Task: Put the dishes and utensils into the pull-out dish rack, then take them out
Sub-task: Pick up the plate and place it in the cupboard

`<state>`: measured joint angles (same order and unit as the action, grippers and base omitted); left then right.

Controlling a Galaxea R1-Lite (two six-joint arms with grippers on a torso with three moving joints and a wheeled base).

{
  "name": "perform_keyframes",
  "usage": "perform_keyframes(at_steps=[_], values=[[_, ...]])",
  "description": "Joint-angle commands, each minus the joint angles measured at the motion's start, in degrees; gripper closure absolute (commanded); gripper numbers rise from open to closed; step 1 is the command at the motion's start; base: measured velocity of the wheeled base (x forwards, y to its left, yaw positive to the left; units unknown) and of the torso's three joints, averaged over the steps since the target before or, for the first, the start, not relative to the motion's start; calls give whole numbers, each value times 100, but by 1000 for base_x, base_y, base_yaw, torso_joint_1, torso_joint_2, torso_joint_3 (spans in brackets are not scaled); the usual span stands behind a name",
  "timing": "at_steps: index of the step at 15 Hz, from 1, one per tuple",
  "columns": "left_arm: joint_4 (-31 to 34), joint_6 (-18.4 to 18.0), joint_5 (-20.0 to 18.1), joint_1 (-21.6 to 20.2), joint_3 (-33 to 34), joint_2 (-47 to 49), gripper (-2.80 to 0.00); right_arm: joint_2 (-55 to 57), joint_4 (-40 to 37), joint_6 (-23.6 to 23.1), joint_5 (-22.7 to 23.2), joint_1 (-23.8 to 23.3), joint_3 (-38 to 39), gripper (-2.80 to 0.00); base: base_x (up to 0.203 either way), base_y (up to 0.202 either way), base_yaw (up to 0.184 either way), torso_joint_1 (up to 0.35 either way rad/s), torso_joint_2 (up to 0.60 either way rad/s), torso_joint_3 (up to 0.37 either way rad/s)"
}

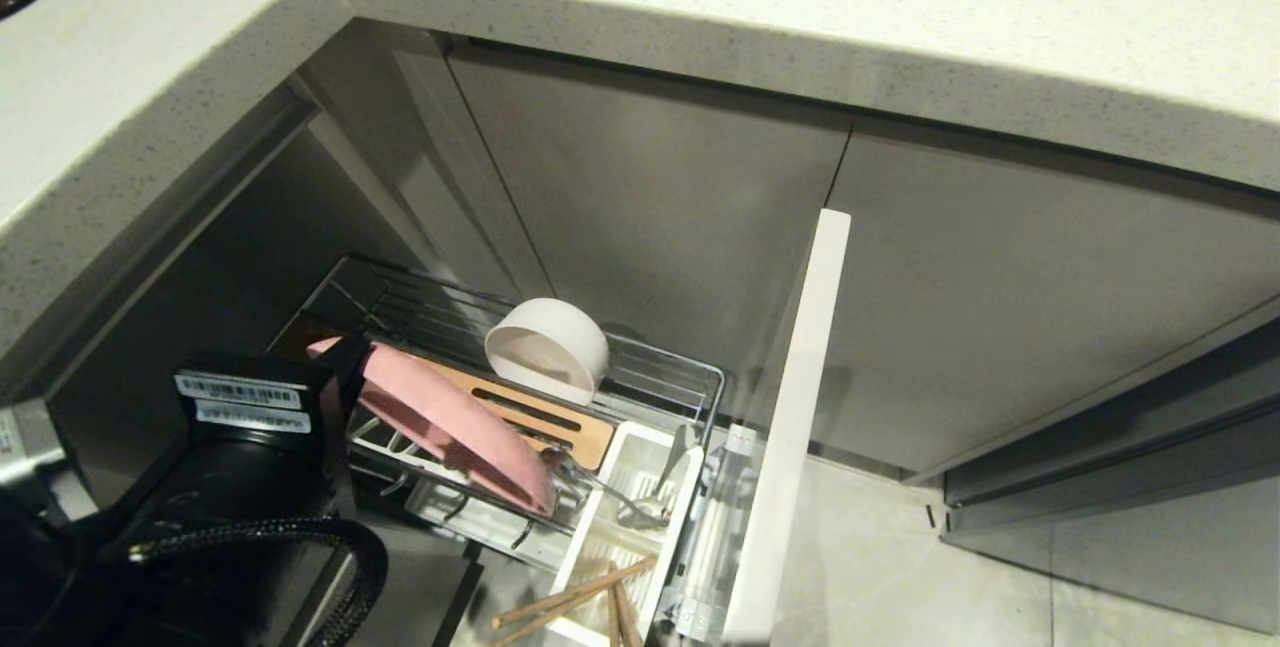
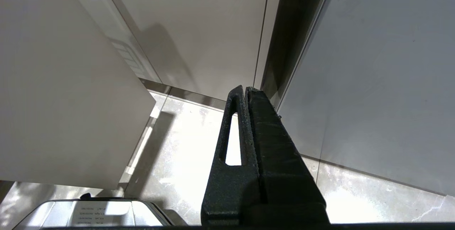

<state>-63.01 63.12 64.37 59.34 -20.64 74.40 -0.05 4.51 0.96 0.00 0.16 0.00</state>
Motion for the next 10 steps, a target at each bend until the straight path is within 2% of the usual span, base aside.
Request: perform_keyframes(at_steps=[1,6,10], values=[[61,104,76,-63,-2,84,0,5,6,0,0,2,149,0,0,0,0,0,0,0],[310,172,106,-145,-15,280,0,5,6,0,0,2,155,0,0,0,0,0,0,0],[896,639,70,-239,-30,404,0,5,6,0,0,2,149,0,0,0,0,0,0,0]])
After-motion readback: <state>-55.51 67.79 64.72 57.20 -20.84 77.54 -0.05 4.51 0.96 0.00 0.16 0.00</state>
